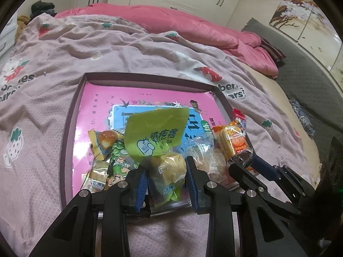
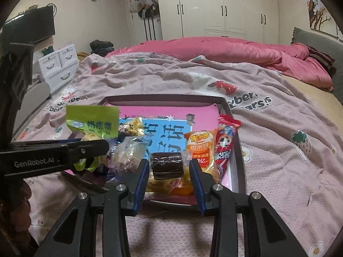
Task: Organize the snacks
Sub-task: 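Carry the milk-candy bag and chocolate roll over the tray, then lower both held snacks into the tray and open both grippers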
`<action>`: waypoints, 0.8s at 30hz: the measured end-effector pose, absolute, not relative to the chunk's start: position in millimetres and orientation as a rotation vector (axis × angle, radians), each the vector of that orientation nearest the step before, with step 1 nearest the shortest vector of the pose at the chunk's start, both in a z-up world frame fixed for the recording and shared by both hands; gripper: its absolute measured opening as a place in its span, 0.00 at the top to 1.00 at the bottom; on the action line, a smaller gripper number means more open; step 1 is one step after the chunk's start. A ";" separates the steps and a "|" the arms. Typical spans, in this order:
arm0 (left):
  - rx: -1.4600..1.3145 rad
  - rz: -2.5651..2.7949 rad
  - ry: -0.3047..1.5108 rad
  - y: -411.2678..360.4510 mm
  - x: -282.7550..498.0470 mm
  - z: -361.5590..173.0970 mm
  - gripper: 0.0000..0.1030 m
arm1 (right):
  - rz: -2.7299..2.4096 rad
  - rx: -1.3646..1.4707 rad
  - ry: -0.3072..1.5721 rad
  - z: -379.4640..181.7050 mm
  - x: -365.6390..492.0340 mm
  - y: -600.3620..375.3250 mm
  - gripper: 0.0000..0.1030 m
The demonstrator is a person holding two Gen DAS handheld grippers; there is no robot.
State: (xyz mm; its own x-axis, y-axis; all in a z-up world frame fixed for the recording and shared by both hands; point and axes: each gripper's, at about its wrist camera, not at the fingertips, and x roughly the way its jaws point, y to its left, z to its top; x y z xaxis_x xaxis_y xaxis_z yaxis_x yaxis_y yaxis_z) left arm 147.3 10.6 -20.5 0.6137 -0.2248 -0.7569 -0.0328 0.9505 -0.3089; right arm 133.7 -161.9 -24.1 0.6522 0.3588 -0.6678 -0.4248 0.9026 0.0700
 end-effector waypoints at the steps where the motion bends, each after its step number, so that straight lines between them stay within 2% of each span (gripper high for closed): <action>1: -0.306 -0.113 0.907 10.3 147.7 -20.7 0.67 | 0.434 -0.104 0.738 -25.1 134.7 -162.5 0.62; 24: -0.260 -0.172 0.963 2.8 150.9 -28.5 0.66 | 0.389 -0.124 0.779 -39.3 135.4 -172.4 0.61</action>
